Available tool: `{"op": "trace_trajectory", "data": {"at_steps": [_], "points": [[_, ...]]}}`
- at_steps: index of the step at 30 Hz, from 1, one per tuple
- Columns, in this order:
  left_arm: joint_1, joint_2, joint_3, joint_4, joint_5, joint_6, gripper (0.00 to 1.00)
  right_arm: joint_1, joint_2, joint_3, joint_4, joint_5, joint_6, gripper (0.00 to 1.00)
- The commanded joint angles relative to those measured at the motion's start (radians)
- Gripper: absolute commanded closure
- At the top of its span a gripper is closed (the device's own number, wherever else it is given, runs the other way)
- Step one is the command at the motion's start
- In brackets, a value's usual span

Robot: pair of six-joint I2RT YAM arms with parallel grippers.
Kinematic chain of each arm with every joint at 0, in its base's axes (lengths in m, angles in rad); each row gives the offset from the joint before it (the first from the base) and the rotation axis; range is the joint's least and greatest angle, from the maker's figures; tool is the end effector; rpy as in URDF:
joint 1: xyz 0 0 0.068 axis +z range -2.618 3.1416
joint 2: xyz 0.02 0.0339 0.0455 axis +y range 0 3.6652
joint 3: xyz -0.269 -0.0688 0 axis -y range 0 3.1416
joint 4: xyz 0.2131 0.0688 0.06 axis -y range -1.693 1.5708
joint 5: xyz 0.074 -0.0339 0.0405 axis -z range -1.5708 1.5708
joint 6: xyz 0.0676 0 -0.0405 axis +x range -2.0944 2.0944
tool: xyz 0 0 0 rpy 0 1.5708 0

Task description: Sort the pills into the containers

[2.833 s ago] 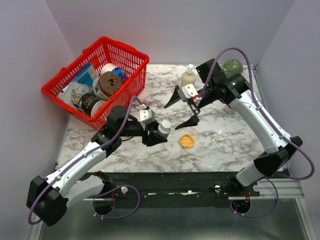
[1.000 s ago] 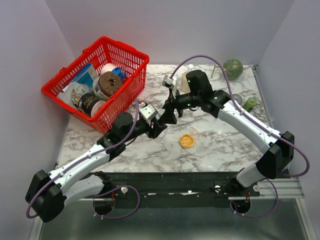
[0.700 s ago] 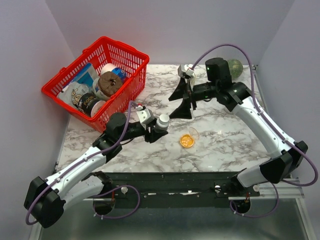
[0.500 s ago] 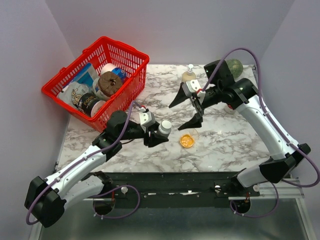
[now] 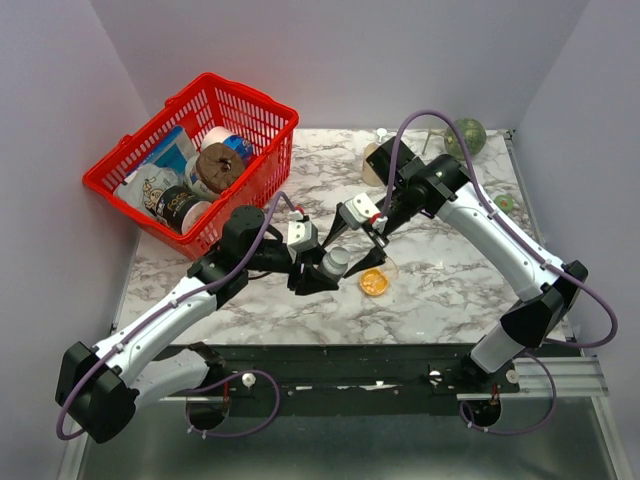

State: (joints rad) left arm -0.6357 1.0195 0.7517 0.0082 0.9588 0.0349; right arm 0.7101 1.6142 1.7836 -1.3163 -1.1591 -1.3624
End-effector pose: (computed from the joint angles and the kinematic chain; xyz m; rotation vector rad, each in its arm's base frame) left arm 0.1358 -0.1689 0.3152 1.2523 1.4404 -1.2834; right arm 0.1668 0.2251 0.3852 -1.9865 0.8273 1.1743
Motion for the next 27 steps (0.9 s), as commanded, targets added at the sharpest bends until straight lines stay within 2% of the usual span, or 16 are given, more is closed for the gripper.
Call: {"op": "trace_trajectory", "data": {"at_steps": [1, 3, 12, 14, 16, 18, 20, 22, 23, 24, 27], "points": [[0.004, 0.004, 0.029, -0.007, 0.051, 0.040, 1.00, 0.002, 0.012, 0.033, -0.207, 0.010, -0.007, 0.31], [0.004, 0.002, 0.031, -0.005, 0.047, 0.040, 1.00, 0.002, 0.018, 0.031, -0.205, 0.010, 0.003, 0.33], [0.002, -0.027, 0.021, 0.024, 0.024, 0.020, 1.00, 0.002, 0.004, -0.026, -0.112, 0.019, 0.115, 0.51], [0.004, -0.033, 0.017, 0.039, 0.009, 0.010, 1.00, 0.003, -0.019, -0.062, -0.024, 0.027, 0.181, 0.61], [0.004, -0.051, 0.011, 0.048, -0.052, 0.005, 1.00, 0.003, -0.042, -0.098, 0.055, 0.047, 0.310, 0.69], [0.004, -0.084, -0.009, 0.097, -0.106, -0.009, 1.00, 0.003, -0.086, -0.177, 0.187, 0.065, 0.441, 0.70], [0.004, -0.102, -0.034, 0.146, -0.231, -0.023, 1.00, 0.005, -0.120, -0.232, 0.343, 0.082, 0.564, 0.71], [0.004, -0.114, -0.051, 0.176, -0.323, -0.030, 1.00, 0.006, -0.135, -0.309, 0.449, 0.134, 0.774, 0.71], [0.002, -0.114, -0.055, 0.209, -0.403, -0.059, 1.00, 0.005, -0.145, -0.338, 0.589, 0.174, 0.869, 0.71], [0.001, -0.113, -0.060, 0.228, -0.441, -0.066, 1.00, 0.006, -0.160, -0.374, 0.636, 0.270, 1.013, 0.72], [-0.018, -0.095, -0.083, 0.276, -0.580, -0.086, 1.00, 0.006, -0.174, -0.453, 0.759, 0.407, 1.178, 0.73]]}}
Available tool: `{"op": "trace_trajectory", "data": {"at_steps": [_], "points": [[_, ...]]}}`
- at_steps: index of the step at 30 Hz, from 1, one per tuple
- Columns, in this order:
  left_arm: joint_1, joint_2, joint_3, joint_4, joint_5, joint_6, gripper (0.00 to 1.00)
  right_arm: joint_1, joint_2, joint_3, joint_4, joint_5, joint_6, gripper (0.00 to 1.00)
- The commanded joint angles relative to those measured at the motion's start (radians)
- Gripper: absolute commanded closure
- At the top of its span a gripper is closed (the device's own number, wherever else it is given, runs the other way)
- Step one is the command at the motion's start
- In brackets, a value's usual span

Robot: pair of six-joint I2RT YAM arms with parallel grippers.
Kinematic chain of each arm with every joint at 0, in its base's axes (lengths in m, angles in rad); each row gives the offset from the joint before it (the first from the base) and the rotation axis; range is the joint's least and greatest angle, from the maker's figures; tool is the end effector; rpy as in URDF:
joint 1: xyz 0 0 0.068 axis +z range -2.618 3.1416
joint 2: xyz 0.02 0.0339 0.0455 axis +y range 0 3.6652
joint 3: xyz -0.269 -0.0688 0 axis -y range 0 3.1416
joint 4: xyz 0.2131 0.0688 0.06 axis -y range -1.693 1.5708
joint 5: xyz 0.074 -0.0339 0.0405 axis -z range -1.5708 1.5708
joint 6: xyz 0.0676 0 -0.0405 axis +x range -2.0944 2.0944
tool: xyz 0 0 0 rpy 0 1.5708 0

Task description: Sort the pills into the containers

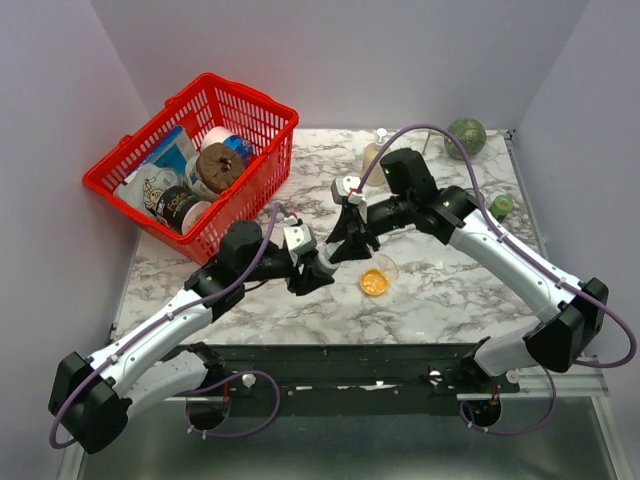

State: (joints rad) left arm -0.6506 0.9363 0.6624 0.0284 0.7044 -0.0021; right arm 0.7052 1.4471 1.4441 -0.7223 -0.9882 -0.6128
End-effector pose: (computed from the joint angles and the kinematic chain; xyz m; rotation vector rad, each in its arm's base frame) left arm 0.1356 -0.1582 0.2998 1.0756 1.5602 -1.0899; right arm 0.1791 0.2266 0.3660 -1.6793 1.3416 1.1674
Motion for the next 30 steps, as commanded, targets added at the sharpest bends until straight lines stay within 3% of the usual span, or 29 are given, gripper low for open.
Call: {"op": "trace_trajectory", "data": {"at_steps": [1, 4, 7, 8, 13, 15, 17, 18, 19, 20, 22, 26, 30], "points": [[-0.004, -0.002, 0.003, 0.258, -0.344, -0.050, 1.00, 0.010, -0.016, -0.135, 0.182, 0.250, 0.455, 0.72], [-0.006, 0.018, 0.000, 0.261, -0.321, -0.047, 1.00, 0.011, -0.013, -0.128, 0.195, 0.194, 0.478, 0.68], [-0.006, 0.018, -0.010, 0.239, -0.246, -0.018, 1.00, 0.007, -0.025, -0.090, 0.187, 0.132, 0.444, 0.46], [-0.007, 0.013, -0.015, 0.231, -0.218, -0.007, 1.00, 0.005, -0.036, -0.055, 0.179, 0.116, 0.421, 0.32], [-0.006, -0.027, -0.026, 0.134, -0.059, 0.062, 1.00, -0.033, -0.044, 0.079, 0.031, 0.008, 0.204, 0.00], [-0.004, -0.040, -0.024, 0.095, -0.020, 0.077, 1.00, -0.041, -0.044, 0.145, -0.070, -0.044, 0.113, 0.00], [-0.004, -0.047, -0.012, 0.067, 0.027, 0.094, 1.00, -0.041, -0.037, 0.180, -0.171, -0.098, -0.110, 0.00], [-0.006, -0.051, -0.007, 0.047, 0.042, 0.096, 1.00, -0.041, -0.031, 0.197, -0.321, -0.119, -0.224, 0.00], [-0.006, -0.053, 0.000, 0.042, 0.053, 0.097, 1.00, -0.041, -0.027, 0.214, -0.406, -0.148, -0.484, 0.00], [-0.004, -0.053, 0.003, 0.036, 0.087, 0.103, 1.00, -0.041, -0.019, 0.214, -0.556, -0.152, -0.616, 0.00], [-0.004, -0.042, 0.022, 0.010, 0.118, 0.111, 1.00, -0.039, 0.001, 0.213, -0.633, -0.171, -0.825, 0.00], [-0.004, -0.005, 0.062, -0.050, 0.174, 0.132, 1.00, -0.018, 0.067, 0.268, -0.748, -0.182, -0.901, 0.01], [-0.004, 0.022, 0.075, -0.064, 0.199, 0.140, 1.00, -0.006, 0.107, 0.285, -0.749, -0.176, -0.877, 0.05]]}}
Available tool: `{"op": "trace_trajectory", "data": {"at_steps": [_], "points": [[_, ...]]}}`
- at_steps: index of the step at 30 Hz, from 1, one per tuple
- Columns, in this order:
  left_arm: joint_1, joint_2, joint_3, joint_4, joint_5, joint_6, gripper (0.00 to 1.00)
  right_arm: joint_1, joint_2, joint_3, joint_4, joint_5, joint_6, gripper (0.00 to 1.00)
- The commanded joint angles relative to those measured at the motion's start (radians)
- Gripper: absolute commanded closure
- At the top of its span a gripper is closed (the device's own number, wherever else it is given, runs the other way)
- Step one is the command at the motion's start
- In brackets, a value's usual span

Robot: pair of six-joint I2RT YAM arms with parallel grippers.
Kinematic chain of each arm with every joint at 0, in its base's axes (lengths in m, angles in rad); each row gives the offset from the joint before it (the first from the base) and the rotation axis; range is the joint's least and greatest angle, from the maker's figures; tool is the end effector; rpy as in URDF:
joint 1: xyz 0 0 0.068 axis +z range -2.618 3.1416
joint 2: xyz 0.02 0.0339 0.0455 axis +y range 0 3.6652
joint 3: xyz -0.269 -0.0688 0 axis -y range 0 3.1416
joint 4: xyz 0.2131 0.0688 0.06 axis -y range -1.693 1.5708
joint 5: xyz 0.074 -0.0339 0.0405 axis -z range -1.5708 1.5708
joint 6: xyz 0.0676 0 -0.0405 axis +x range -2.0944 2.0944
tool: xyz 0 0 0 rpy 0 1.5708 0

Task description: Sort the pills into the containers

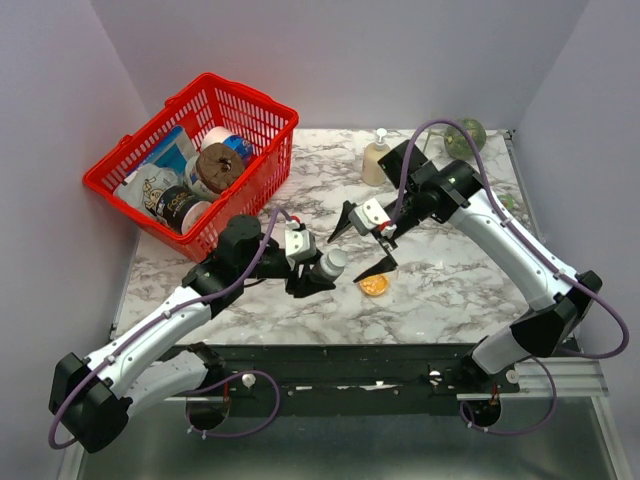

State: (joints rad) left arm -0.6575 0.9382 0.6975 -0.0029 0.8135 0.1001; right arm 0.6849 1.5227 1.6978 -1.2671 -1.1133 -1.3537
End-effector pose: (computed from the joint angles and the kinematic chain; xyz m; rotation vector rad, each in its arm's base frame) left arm 0.1276 -0.1606 0.3089 1.2169 1.4340 -1.1216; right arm 0.1586 0.2078 0.3862 -1.9816 0.8396 1.0803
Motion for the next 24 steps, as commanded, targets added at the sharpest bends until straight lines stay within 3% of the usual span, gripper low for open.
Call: {"op": "trace_trajectory", "data": {"at_steps": [1, 4, 7, 8, 11, 20, 22, 24], "points": [[0.002, 0.024, 0.043, -0.034, 0.095, 0.039, 1.00, 0.016, 0.031, 0.023, -0.186, -0.048, -0.104, 0.06], [0.001, 0.034, 0.051, -0.037, 0.102, 0.039, 1.00, 0.024, 0.019, -0.001, -0.123, -0.030, -0.046, 0.10], [0.002, 0.036, 0.053, -0.034, 0.102, 0.039, 1.00, 0.030, 0.028, 0.000, -0.107, -0.011, -0.015, 0.24], [0.002, 0.037, 0.053, -0.029, 0.099, 0.039, 1.00, 0.031, 0.033, 0.000, -0.112, -0.008, -0.009, 0.33], [0.002, 0.033, 0.046, -0.009, 0.084, 0.029, 1.00, 0.033, 0.033, -0.018, -0.095, 0.001, 0.025, 0.43], [0.002, 0.020, 0.030, 0.066, 0.090, -0.019, 1.00, 0.042, -0.006, -0.096, 0.035, 0.027, 0.108, 0.39], [0.001, 0.024, 0.028, 0.067, 0.090, -0.022, 1.00, 0.042, -0.006, -0.093, 0.040, 0.023, 0.122, 0.41], [0.002, 0.022, 0.028, 0.069, 0.082, -0.022, 1.00, 0.042, -0.009, -0.093, 0.052, 0.021, 0.139, 0.50]]}}
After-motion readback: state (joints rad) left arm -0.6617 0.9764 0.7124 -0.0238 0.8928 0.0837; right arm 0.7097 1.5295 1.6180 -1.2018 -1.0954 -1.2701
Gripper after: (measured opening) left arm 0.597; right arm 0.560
